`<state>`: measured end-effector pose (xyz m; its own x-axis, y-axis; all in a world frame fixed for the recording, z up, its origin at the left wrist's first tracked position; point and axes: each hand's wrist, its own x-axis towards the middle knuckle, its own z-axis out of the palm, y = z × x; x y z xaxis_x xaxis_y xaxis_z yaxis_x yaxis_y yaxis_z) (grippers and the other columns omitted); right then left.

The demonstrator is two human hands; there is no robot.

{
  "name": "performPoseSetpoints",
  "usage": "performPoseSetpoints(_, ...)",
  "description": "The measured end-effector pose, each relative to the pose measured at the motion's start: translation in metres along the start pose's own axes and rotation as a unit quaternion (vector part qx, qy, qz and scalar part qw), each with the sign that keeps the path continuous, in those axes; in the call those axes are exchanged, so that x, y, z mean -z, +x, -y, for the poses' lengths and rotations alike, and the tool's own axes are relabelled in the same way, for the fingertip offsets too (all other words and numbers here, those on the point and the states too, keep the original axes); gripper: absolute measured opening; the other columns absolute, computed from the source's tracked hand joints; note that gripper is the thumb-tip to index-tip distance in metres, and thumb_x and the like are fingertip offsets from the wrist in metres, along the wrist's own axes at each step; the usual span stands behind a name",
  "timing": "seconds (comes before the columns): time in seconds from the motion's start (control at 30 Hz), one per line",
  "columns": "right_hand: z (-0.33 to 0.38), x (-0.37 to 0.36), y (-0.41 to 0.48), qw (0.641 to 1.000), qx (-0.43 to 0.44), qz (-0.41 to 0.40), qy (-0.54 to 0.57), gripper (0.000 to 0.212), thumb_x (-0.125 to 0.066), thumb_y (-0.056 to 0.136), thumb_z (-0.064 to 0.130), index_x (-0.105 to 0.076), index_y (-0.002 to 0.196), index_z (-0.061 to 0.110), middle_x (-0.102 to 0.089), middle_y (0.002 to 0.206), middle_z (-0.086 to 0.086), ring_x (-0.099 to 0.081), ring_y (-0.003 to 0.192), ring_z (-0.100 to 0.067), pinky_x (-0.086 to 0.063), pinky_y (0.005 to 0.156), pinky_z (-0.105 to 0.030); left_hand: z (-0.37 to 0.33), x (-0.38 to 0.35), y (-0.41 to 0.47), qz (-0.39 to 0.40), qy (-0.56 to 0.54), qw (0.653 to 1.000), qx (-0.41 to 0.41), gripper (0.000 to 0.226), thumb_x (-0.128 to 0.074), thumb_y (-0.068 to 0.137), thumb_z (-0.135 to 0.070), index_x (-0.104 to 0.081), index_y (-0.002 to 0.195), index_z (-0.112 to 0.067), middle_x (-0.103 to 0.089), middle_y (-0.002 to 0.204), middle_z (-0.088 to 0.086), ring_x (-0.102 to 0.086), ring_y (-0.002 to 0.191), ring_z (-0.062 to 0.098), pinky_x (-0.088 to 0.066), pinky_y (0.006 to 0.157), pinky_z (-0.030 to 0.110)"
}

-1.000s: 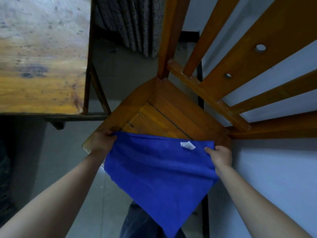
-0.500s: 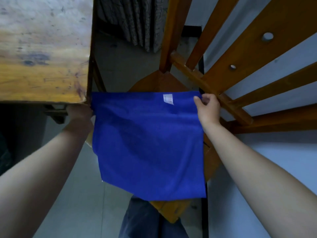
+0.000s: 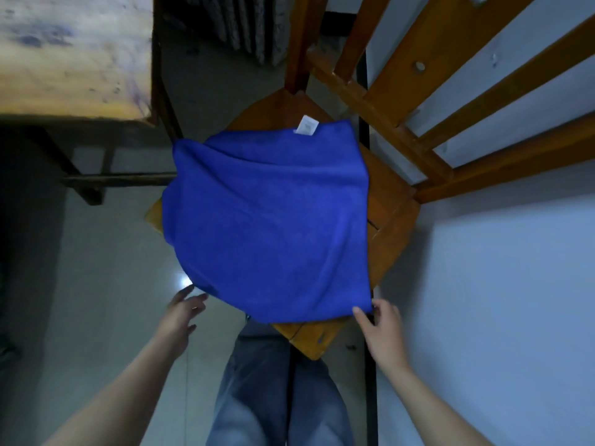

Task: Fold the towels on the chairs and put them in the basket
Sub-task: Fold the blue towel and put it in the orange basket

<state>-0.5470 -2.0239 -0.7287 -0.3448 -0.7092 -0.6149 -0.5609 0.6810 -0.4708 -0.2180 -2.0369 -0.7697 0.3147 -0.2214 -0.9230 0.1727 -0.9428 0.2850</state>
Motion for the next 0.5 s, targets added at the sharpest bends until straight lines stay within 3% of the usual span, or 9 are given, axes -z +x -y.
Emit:
performPoseSetpoints(0.07, -0.005, -0.009, -0.006, 0.999, -0.026, 0.027, 0.019, 0.014, -0.065, 0.086, 0.025, -0.054, 0.092, 0.018, -0.051, 0.089, 0.001, -0.053, 0.082, -0.018, -0.039, 0.063, -0.026, 0.005, -0.005, -0.002, 0.018, 0.016, 1.000, 0.000, 0.046, -0.048, 0.089, -0.012, -0.042, 0.133, -0.022, -0.062, 0.114, 0.005, -0.052, 0.110, 0.025, -0.028, 0.099, 0.047)
performPoseSetpoints(0.13, -0.005, -0.012, -0.007, 0.995, -0.059, 0.012, 0.082, 0.014, -0.064, 0.087, 0.019, -0.053, 0.077, 0.017, -0.055, 0.075, -0.002, -0.054, 0.074, -0.021, -0.038, 0.058, -0.026, 0.005, -0.005, -0.001, -0.022, 0.004, 0.999, -0.024, 0.052, -0.052, 0.090, -0.015, -0.036, 0.138, -0.023, -0.059, 0.113, 0.007, -0.053, 0.103, 0.026, -0.031, 0.096, 0.045)
performPoseSetpoints(0.23, 0.000, -0.006, -0.006, 0.983, -0.106, -0.006, 0.151, 0.025, -0.059, 0.089, 0.017, -0.051, 0.065, 0.015, -0.056, 0.065, -0.006, -0.053, 0.064, -0.021, -0.037, 0.058, -0.029, 0.001, -0.001, 0.004, -0.049, -0.020, 0.998, -0.038, 0.061, -0.053, 0.091, -0.022, -0.024, 0.144, -0.032, -0.042, 0.140, 0.006, -0.046, 0.119, 0.031, -0.034, 0.098, 0.046)
performPoseSetpoints(0.3, 0.001, 0.002, -0.005, 0.976, -0.115, 0.002, 0.183, 0.026, -0.059, 0.090, 0.014, -0.053, 0.065, 0.014, -0.058, 0.063, -0.006, -0.057, 0.055, -0.013, -0.041, 0.052, -0.022, 0.000, -0.001, 0.009, -0.013, -0.011, 1.000, -0.018, 0.053, -0.053, 0.090, -0.027, -0.034, 0.139, -0.034, -0.034, 0.148, 0.002, -0.035, 0.132, 0.031, -0.032, 0.102, 0.049)
performPoseSetpoints(0.4, 0.002, 0.016, 0.002, 0.960, -0.121, 0.025, 0.251, 0.023, -0.058, 0.089, 0.008, -0.055, 0.066, 0.010, -0.063, 0.056, -0.003, -0.060, 0.045, -0.001, -0.042, 0.042, -0.011, 0.000, -0.003, 0.016, 0.018, -0.007, 1.000, -0.004, 0.034, -0.056, 0.088, -0.028, -0.049, 0.121, -0.024, -0.041, 0.141, 0.003, -0.035, 0.131, 0.027, -0.031, 0.103, 0.048)
performPoseSetpoints(0.5, 0.007, 0.030, 0.004, 0.911, -0.144, 0.030, 0.386, 0.026, -0.052, 0.090, 0.001, -0.049, 0.066, 0.010, -0.064, 0.047, 0.001, -0.061, 0.042, -0.004, -0.044, 0.042, -0.011, 0.006, 0.002, 0.007, 0.015, -0.063, 0.998, -0.007, 0.030, -0.053, 0.090, -0.024, -0.051, 0.118, -0.015, -0.053, 0.122, 0.006, -0.051, 0.111, 0.029, -0.038, 0.094, 0.045)
